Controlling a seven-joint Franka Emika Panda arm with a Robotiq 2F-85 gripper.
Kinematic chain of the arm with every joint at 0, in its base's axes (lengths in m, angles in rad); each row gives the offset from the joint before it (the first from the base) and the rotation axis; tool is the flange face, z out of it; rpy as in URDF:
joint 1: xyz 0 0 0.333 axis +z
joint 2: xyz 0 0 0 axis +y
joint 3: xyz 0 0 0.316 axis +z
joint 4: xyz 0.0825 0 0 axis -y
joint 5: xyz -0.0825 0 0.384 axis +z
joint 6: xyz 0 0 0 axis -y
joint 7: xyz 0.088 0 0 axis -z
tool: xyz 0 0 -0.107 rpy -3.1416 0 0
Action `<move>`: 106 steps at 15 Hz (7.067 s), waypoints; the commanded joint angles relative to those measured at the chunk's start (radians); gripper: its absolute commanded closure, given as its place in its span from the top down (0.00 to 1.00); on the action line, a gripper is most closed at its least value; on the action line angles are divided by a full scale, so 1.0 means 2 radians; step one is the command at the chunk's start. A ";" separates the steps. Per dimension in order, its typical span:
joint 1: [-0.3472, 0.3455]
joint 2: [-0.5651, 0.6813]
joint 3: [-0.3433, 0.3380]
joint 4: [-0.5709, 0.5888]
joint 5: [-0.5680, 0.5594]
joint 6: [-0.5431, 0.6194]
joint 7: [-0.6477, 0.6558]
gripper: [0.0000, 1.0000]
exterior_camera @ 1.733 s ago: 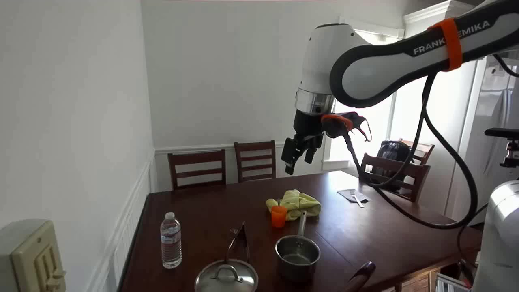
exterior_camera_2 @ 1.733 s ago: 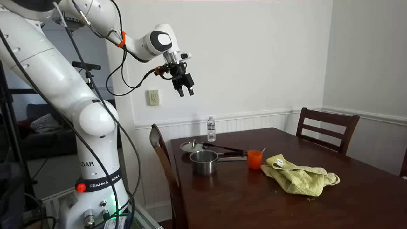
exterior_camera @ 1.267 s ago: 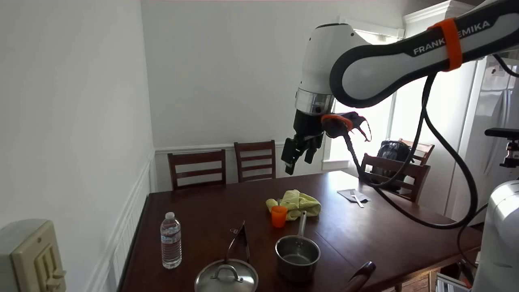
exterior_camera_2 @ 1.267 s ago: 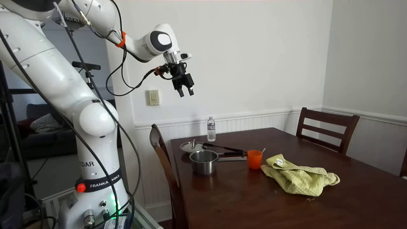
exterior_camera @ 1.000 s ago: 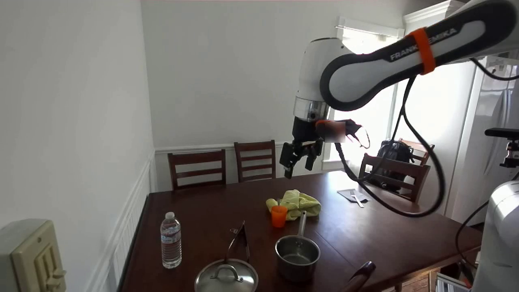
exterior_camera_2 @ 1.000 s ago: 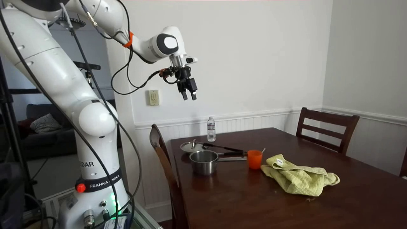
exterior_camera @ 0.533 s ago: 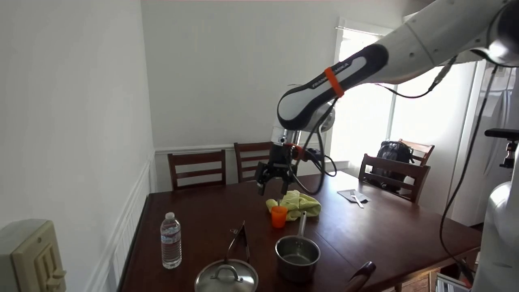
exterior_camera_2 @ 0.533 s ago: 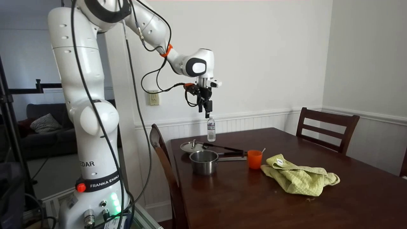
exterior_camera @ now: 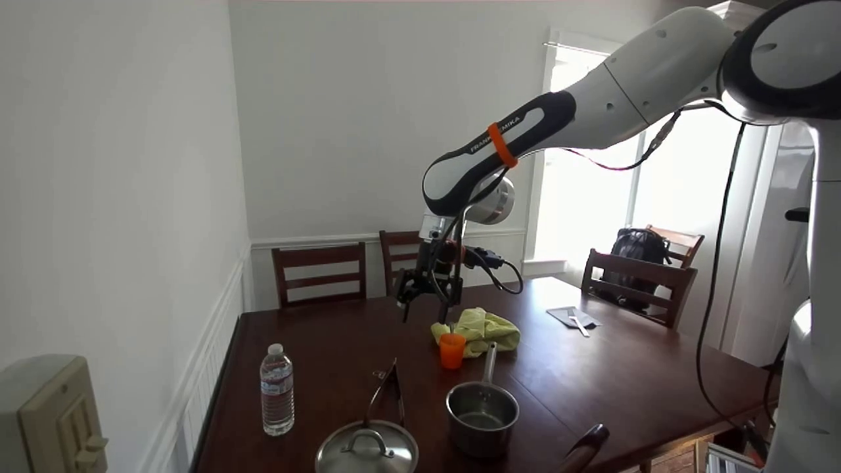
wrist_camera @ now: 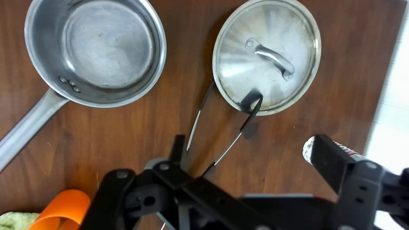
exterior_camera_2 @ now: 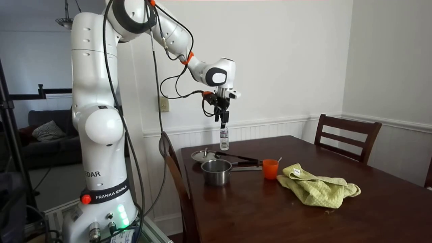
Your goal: Move the tongs to the right side of the table
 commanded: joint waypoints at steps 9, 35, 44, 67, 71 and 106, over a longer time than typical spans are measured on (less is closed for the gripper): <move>0.004 0.260 -0.036 0.241 0.030 -0.027 0.162 1.00; -0.002 0.380 -0.017 0.278 0.024 0.141 0.154 1.00; -0.015 0.376 -0.005 0.272 0.036 0.131 0.127 1.00; -0.003 0.356 -0.036 0.264 0.022 0.084 0.134 0.00; 0.005 0.323 -0.062 0.240 0.010 0.097 0.145 0.02; -0.100 0.133 -0.208 0.000 0.036 0.297 0.543 0.02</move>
